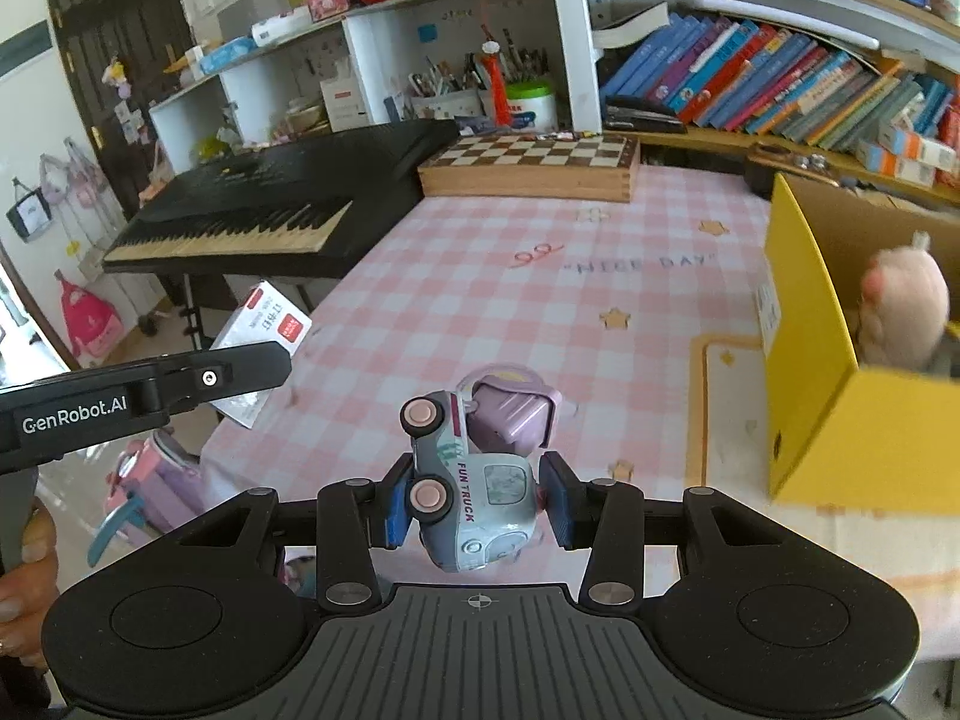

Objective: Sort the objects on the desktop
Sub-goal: 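Carry the white box and grey toy truck in both tools over the yellow box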

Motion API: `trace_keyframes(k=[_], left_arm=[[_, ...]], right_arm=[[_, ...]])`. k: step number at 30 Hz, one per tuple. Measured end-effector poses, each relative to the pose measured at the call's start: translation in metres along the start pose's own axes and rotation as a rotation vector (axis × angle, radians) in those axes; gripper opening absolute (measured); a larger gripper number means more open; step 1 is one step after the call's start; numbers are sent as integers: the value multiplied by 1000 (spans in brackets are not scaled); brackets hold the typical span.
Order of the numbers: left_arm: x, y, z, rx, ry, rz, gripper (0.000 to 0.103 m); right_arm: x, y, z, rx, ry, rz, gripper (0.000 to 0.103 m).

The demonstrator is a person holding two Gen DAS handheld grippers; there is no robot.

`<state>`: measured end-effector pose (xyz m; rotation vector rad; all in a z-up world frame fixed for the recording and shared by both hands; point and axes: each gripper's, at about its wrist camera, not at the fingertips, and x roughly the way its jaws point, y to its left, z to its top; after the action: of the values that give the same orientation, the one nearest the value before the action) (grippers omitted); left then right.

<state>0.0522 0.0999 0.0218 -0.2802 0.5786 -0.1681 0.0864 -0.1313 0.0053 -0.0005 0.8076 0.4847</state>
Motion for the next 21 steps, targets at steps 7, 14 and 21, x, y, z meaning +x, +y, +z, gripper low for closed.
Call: trace_keyframes(k=[7,14,21], left_arm=[[-21,-7,-16,44,24,-61,13],[-24,-22,-29,97,64,-149,13],[-18,-48,-35,160,91,-243,13]], right_arm=[[-20,12,-29,53,-11,-36,43],[-43,8,-53,122,-32,-100,43],[-65,-5,-70,200,-54,-183,43]])
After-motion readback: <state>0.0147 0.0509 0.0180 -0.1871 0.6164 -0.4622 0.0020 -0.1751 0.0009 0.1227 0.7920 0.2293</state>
